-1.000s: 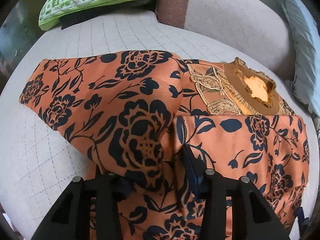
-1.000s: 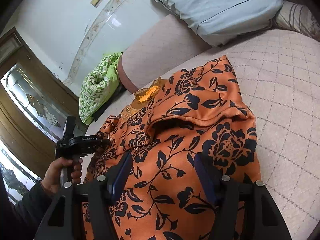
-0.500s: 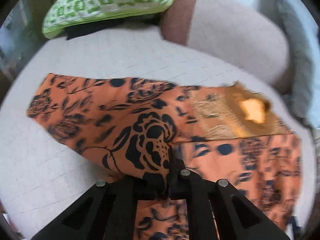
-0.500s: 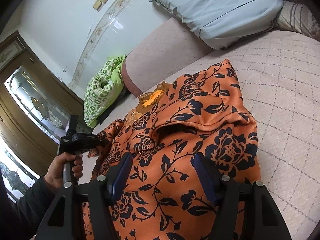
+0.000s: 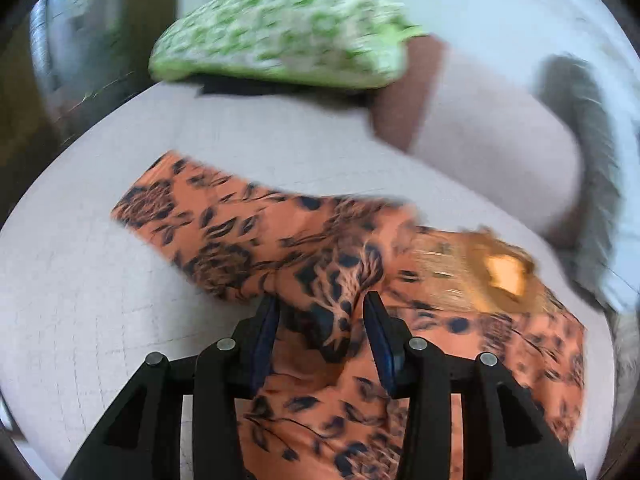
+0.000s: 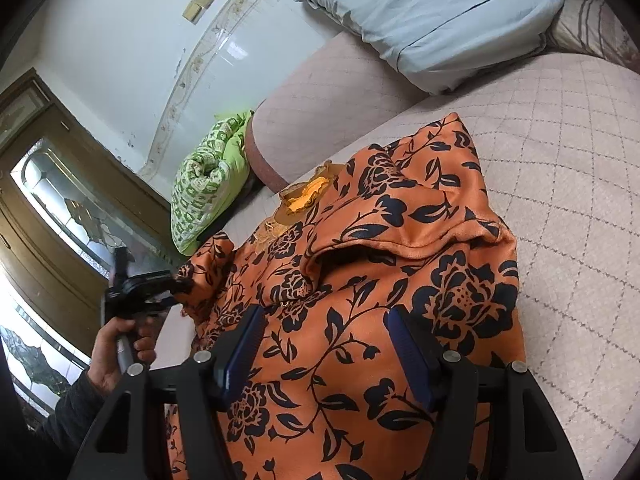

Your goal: Fold small clothes

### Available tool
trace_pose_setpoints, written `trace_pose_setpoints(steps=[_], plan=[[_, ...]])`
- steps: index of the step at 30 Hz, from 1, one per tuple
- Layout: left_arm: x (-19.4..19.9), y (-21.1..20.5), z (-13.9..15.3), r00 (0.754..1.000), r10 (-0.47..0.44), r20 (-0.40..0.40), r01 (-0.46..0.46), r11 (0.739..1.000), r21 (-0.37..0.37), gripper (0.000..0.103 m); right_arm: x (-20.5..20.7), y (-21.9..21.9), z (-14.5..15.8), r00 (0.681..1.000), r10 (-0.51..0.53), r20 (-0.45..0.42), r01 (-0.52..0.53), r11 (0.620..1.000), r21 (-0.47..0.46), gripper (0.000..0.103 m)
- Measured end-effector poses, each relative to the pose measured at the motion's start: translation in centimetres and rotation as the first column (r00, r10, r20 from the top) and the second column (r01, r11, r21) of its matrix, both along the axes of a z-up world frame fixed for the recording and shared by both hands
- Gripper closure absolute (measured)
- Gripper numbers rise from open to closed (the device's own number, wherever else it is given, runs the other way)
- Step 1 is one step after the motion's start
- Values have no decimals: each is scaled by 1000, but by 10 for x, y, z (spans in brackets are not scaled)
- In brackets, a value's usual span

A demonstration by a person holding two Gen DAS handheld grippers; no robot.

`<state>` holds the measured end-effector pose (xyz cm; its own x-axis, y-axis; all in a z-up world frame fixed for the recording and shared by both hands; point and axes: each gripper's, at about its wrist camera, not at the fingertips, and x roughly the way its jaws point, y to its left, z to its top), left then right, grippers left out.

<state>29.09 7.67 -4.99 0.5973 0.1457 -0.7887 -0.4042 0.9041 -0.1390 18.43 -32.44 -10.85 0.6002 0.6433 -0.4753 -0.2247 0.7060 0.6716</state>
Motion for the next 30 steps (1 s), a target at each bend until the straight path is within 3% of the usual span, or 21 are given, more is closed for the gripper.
trace_pose_setpoints(steps=[2, 3, 4, 5, 6, 7, 8, 10, 13, 16, 19, 21, 24, 25, 26, 27, 28, 30], plan=[[-3, -4, 13, 997, 69, 30, -73, 985, 159, 58, 0, 1, 0, 1000, 5, 0, -5, 1000, -1, 36], [-2, 5, 16, 985, 170, 36, -174, 957, 232, 56, -1, 2, 0, 1000, 8, 1, -8, 1000, -9, 36], [-3, 25, 12, 964, 263, 24, -262, 942, 210, 53, -1, 2, 0, 1000, 10, 1, -10, 1000, -15, 36], [-3, 42, 4, 951, 308, -23, -303, 945, 120, 55, -2, 2, 0, 1000, 8, 1, -8, 1000, -16, 36], [-3, 58, -7, 959, 273, -73, -279, 958, -72, 55, -2, 1, 0, 1000, 5, 0, -5, 1000, -14, 36], [-4, 55, -12, 972, 226, -70, -235, 960, -154, 55, -2, 0, 0, 1000, 3, -1, -3, 1000, -9, 36], [-4, 46, -12, 985, 162, -58, -170, 970, -175, 53, -2, -1, -1, 1000, 1, -3, -1, 1000, -4, 36], [-4, 9, -12, 998, -36, -51, 29, 991, -132, 46, 0, -2, -1, 1000, -2, -6, 2, 1000, 1, 36], [0, -44, -25, 971, -234, -50, 217, 951, -219, 46, 0, 1, -1, 1000, 6, -8, -6, 1000, 7, 36], [20, -57, -46, 967, -227, -115, 200, 957, -210, 46, -2, 4, 0, 1000, 12, 2, -11, 999, -30, 36], [40, -41, -72, 966, -159, -204, 105, 962, -253, 46, -1, 1, -2, 1000, 2, -9, -2, 1000, -12, 36], [44, -30, -75, 972, -120, -204, 75, 973, -218, 46, -1, -1, -2, 1000, -1, -6, 1, 1000, -13, 36], [52, -30, -80, 962, -154, -225, 101, 967, -233, 46, 0, -3, -1, 1000, -1, -3, 1, 1000, -8, 36], [57, -32, -83, 960, -162, -228, 107, 966, -237, 49, 0, -3, -1, 1000, -1, -2, 0, 1000, -7, 36], [61, -35, -85, 958, -173, -227, 115, 961, -250, 70, 0, -2, -1, 1000, 1, -1, -1, 1000, -5, 36], [65, -41, -86, 955, -178, -238, 115, 960, -255, 81, 0, -1, 0, 1000, 3, 1, -3, 1000, -6, 36], [68, -43, -87, 955, -175, -241, 115, 963, -245, 86, 0, -1, 0, 1000, 4, 2, -4, 1000, -9, 36], [73, -51, -90, 952, -180, -248, 124, 966, -227, 86, 0, 0, 0, 1000, 5, 2, -5, 1000, -16, 36]])
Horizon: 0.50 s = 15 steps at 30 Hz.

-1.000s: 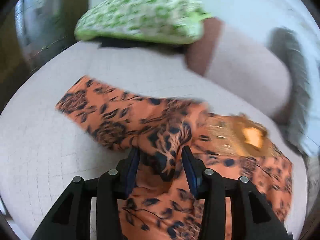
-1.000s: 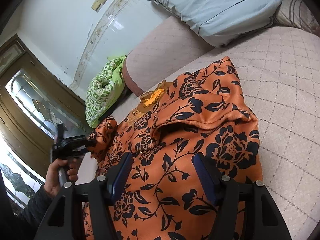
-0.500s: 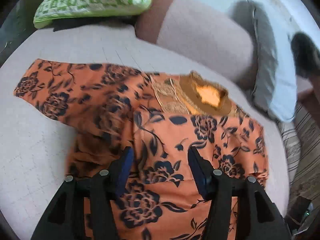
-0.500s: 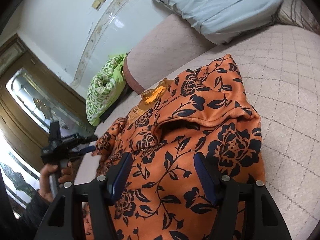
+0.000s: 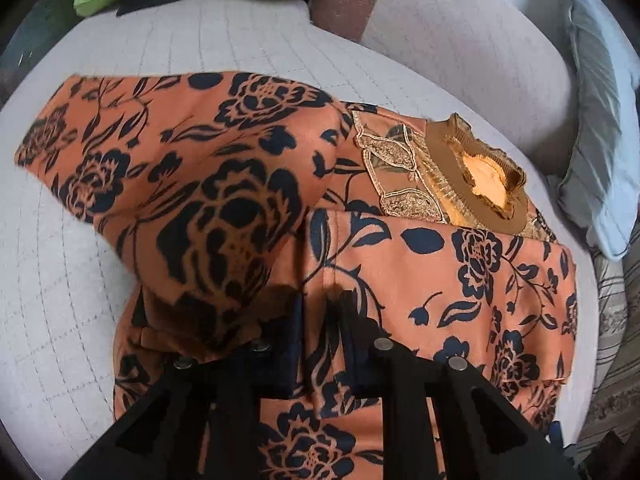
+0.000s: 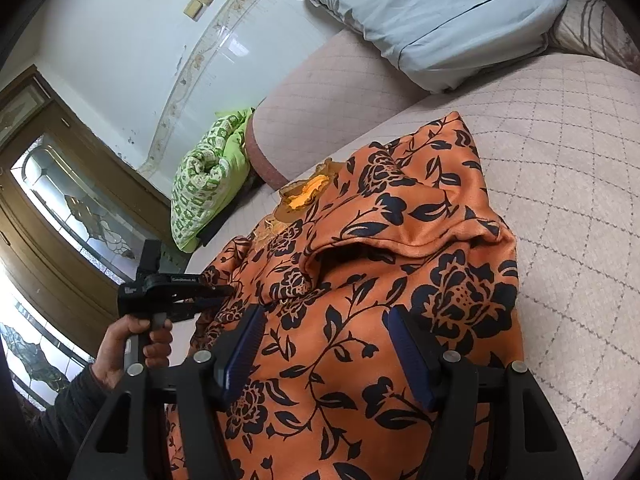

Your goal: Fold small clothes

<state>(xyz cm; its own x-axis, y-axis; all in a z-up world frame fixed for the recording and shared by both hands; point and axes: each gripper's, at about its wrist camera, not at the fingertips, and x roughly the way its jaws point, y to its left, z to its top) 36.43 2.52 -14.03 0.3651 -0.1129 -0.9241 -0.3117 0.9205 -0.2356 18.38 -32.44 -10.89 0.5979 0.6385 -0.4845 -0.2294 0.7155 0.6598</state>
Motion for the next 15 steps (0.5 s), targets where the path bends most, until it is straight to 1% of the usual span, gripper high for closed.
trace_pose_setpoints(steps=[3, 4, 5, 7, 8, 10, 12, 15], plan=[[11, 4, -6, 1000, 21, -9, -21, 1000, -18, 85, 0, -2, -2, 1000, -8, -8, 8, 1000, 6, 36], [13, 2, -5, 1000, 9, -7, -9, 1000, 2, 87, 0, -2, -2, 1000, -9, -8, 9, 1000, 8, 36], [15, -1, -3, 1000, -5, 2, 5, 999, 34, 95, 1, -2, -2, 1000, -7, -7, 7, 1000, 9, 36], [16, 2, 1, 1000, -5, 6, 4, 999, 43, 100, 1, -1, -1, 1000, -3, -3, 3, 1000, 1, 36], [16, 0, 2, 1000, 0, 19, -1, 999, 52, 101, 0, 0, -1, 1000, 0, -2, 0, 1000, -1, 36], [16, -3, 14, 997, -6, 76, -4, 991, 134, 101, 0, 0, -1, 1000, -1, -1, 1, 1000, -1, 36], [20, -2, 30, 992, -15, 124, -13, 975, 224, 101, 0, -1, 0, 1000, -6, 2, 6, 1000, 1, 36], [29, 5, 44, 986, -18, 166, -33, 954, 297, 101, 0, -4, -1, 1000, -15, 3, 15, 1000, 4, 36]])
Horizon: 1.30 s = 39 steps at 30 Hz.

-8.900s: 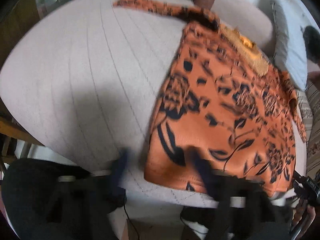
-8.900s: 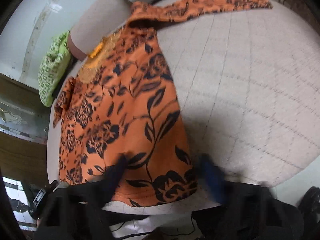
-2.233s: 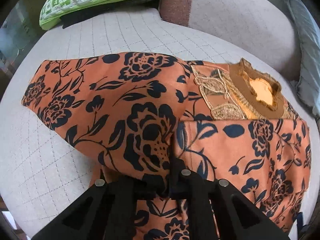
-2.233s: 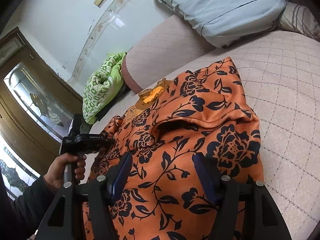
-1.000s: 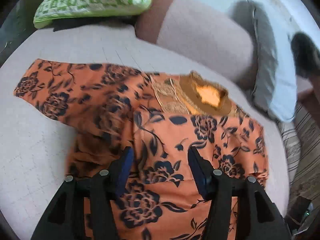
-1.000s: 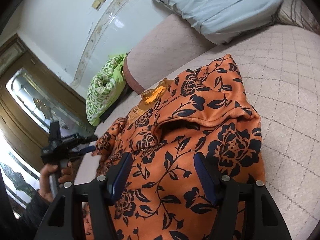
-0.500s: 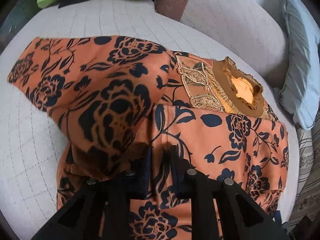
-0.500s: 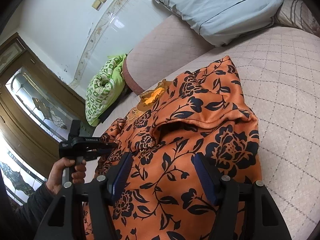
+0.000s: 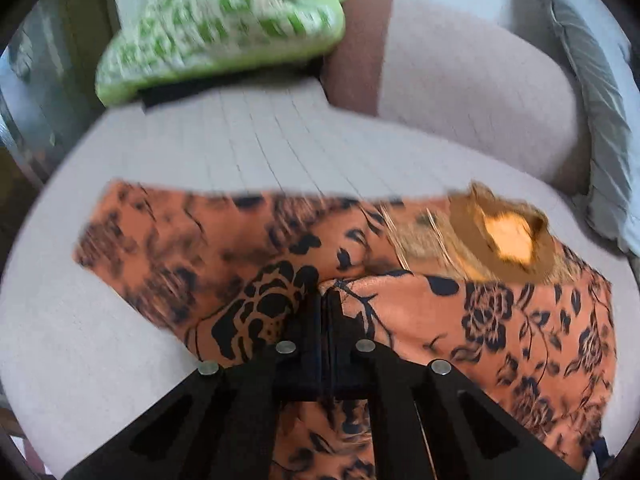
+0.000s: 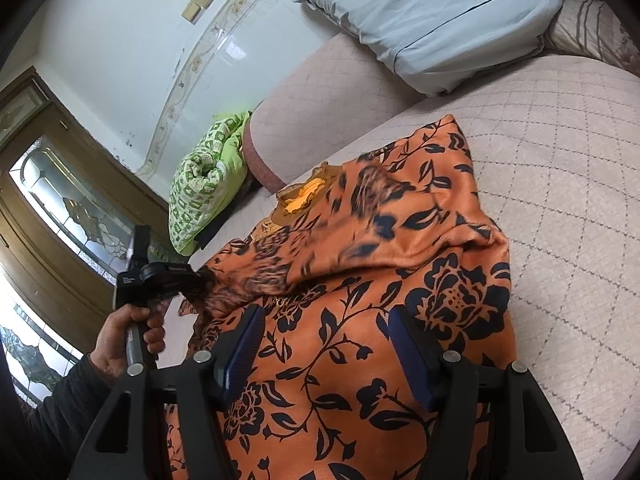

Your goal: Fold small clothes

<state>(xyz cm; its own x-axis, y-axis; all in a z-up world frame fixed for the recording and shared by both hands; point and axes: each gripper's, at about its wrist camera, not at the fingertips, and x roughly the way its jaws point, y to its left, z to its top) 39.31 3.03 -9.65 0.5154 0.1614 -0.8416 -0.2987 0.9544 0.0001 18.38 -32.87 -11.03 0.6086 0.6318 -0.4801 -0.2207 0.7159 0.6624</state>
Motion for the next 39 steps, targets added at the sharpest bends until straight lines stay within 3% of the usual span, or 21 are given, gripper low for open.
trace_pose_setpoints(steps=[2, 4, 6, 8, 12, 13, 14, 16, 18, 19, 21, 22, 23, 25, 27, 28, 30, 33, 36, 37, 39], plan=[[10, 3, -5, 999, -30, -28, 30, 999, -29, 101, 1, -1, -1, 1000, -1, -4, 1, 1000, 4, 36], [20, -5, -31, 984, -125, -130, 110, 987, -117, 97, 2, 0, -2, 1000, 5, -7, -5, 1000, 0, 36], [24, -21, -57, 964, -180, -197, 179, 984, -21, 96, 3, 2, -3, 1000, 13, -12, -13, 1000, -2, 36], [22, -32, -55, 969, -194, -151, 207, 976, 72, 95, 5, 4, -4, 1000, 13, -15, -13, 1000, -13, 35], [12, -15, -35, 986, -123, -115, 126, 992, 17, 94, 4, 3, -6, 1000, -11, -17, 11, 999, -37, 35], [8, -9, -28, 990, -105, -97, 108, 993, 36, 88, 4, 2, -6, 1000, -18, -21, 17, 999, -32, 35], [7, -6, -27, 991, -86, -107, 94, 993, 77, 81, 2, 0, -3, 999, -33, -11, 32, 999, -30, 35], [6, 11, -31, 986, -42, -161, 63, 990, 127, 80, -2, 2, 7, 998, -39, 40, 41, 997, -61, 33], [-5, 38, -19, 997, -28, -73, 26, 999, -31, 79, -3, 10, 11, 998, -32, 53, 37, 995, -97, 33], [-12, 51, -12, 999, -26, -28, 23, 994, -103, 74, -3, 13, 11, 998, -25, 50, 30, 995, -97, 33], [-28, 86, -2, 996, 49, 72, -34, 980, -195, 46, -6, 19, 10, 999, -12, 45, 18, 993, -119, 33], [-37, 104, -2, 989, 116, 93, -95, 974, -207, 22, -8, 21, 11, 999, -9, 45, 15, 991, -132, 33], [-48, 128, -4, 973, 198, 116, -168, 960, -225, 19, -9, 22, 10, 999, -10, 47, 16, 991, -134, 33], [-60, 175, -21, 946, 313, 89, -272, 909, -315, 19, -8, 25, 8, 999, -14, 35, 18, 991, -133, 33], [-60, 207, -53, 925, 379, -14, -344, 823, -452, 20, -8, 29, 7, 999, -3, 32, 8, 991, -137, 33], [-59, 216, -63, 924, 380, -41, -349, 797, -493, 20, -8, 33, 7, 999, 6, 34, -1, 989, -150, 33], [-59, 227, -73, 913, 407, -38, -362, 761, -538, 21, -8, 39, 5, 999, 27, 31, -21, 984, -174, 33], [-48, 238, -69, 902, 432, 18, -344, 741, -577, 21, -7, 47, 0, 999, 40, 15, -36, 979, -200, 33], [-33, 253, -83, 868, 496, -30, -416, 693, -589, 29, -6, 52, -3, 999, 48, 9, -45, 975, -219, 33], [-32, 258, -85, 850, 526, -29, -441, 680, -586, 45, -5, 52, -5, 999, 50, 2, -48, 973, -224, 33], [-30, 269, -89, 826, 560, -66, -490, 655, -575, 99, -4, 53, -7, 999, 46, -4, -45, 971, -233, 33]])
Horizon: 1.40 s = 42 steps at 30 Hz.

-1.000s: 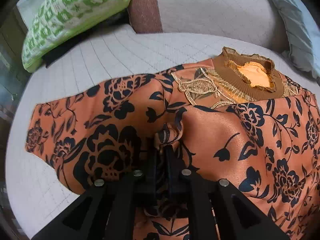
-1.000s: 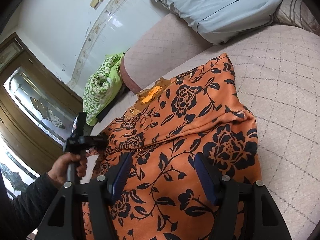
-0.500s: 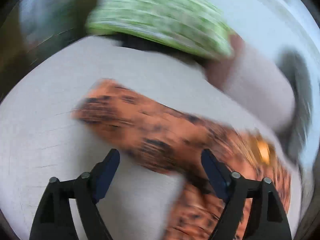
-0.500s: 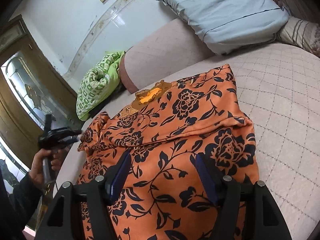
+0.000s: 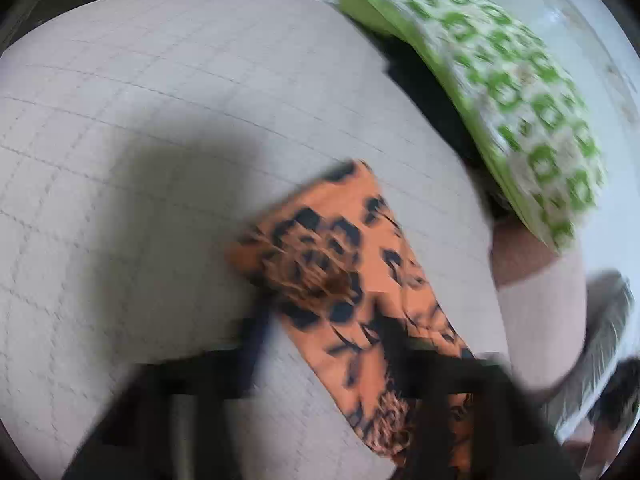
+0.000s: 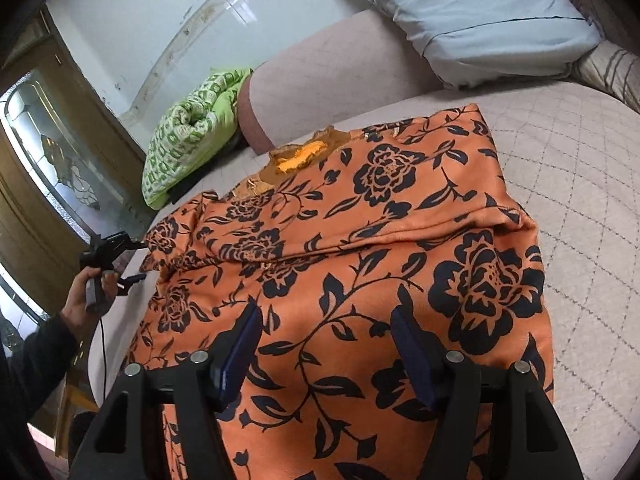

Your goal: Fold small clothes

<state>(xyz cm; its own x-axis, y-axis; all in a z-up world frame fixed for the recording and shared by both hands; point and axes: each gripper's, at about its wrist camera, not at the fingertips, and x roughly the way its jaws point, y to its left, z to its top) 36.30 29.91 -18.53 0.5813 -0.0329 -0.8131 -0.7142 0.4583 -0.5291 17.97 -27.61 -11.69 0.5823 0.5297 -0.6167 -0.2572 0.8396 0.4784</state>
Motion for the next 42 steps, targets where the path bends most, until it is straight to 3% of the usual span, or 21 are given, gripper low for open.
trace_pose_setpoints(steps=[2, 4, 6, 9, 11, 15, 18, 19, 20, 21, 22, 25, 27, 29, 32, 33, 35, 37, 39, 41, 42], plan=[[-4, 10, 1, 1000, 24, 3, -24, 999, -31, 100, 1, -1, -1, 1000, -6, -7, 6, 1000, -4, 33], [-7, 11, 29, 999, 34, 17, -36, 993, 111, 100, 2, 0, -2, 1000, -8, -12, 8, 1000, -10, 33], [-13, 14, 74, 997, 35, 72, -52, 968, 247, 100, 3, 2, 1, 1000, 0, -19, 0, 1000, -18, 33], [-18, 12, 137, 986, -37, 162, -28, 925, 380, 100, 8, 14, 13, 1000, 18, -16, -18, 1000, -22, 33], [-22, 10, 161, 978, -76, 194, -18, 897, 442, 100, 21, 34, 32, 998, 67, -7, -67, 997, 26, 33], [-27, 21, 167, 974, -120, 193, 15, 880, 474, 99, 68, 107, 69, 970, 241, -26, -237, 965, 113, 29], [-44, 38, 145, 988, -69, 140, -9, 872, 489, 96, 101, 173, 81, 954, 299, -25, -299, 954, 6, 28], [-48, 49, 132, 994, -49, 100, -6, 873, 487, 78, 108, 191, 80, 949, 313, -35, -315, 948, -50, 28], [-56, 63, 118, 999, -11, 43, -11, 875, 483, 45, 114, 210, 75, 944, 328, -37, -330, 935, -133, 28], [-56, 72, 103, 999, 31, -4, -26, 879, 476, 34, 119, 224, 67, 949, 313, -37, -314, 926, -209, 28], [-63, 82, 92, 997, 68, -34, -44, 882, 468, 33, 128, 229, 52, 955, 287, -77, -297, 933, -205, 28], [-80, 95, 76, 990, 121, -70, -75, 881, 466, 33, 141, 212, 24, 958, 220, -183, -234, 970, -59, 28], [-86, 71, 86, 1000, 22, -13, -14, 897, 442, 33, 136, 196, 26, 968, 191, -163, -198, 980, -22, 28], [-77, 28, 95, 987, -140, 76, 104, 926, 363, 33, 127, 183, 33, 976, 174, -131, -178, 984, -22, 28], [-42, -73, 101, 881, -431, 196, 380, 891, 250, 33, 120, 171, 36, 980, 168, -110, -172, 985, -25, 28], [-29, -107, 95, 839, -500, 217, 467, 864, 188, 33, 118, 169, 36, 979, 170, -110, -174, 984, -32, 28], [-4, -165, 79, 784, -573, 241, 567, 818, 100, 35, 114, 163, 34, 980, 169, -105, -174, 984, -40, 28], [20, -195, 60, 775, -606, 181, 599, 795, 99, 36, 114, 156, 31, 982, 156, -106, -160, 986, -34, 28], [47, -212, 28, 781, -618, 90, 616, 786, 46, 37, 119, 146, 24, 983, 132, -131, -136, 991, -20, 28], [52, -218, 4, 802, -597, 30, 597, 802, -2, 61, 120, 136, 20, 982, 128, -137, -129, 992, -4, 28], [52, -222, -5, 793, -609, 26, 609, 792, -32, 69, 119, 133, 20, 983, 128, -131, -129, 992, -1, 28]])
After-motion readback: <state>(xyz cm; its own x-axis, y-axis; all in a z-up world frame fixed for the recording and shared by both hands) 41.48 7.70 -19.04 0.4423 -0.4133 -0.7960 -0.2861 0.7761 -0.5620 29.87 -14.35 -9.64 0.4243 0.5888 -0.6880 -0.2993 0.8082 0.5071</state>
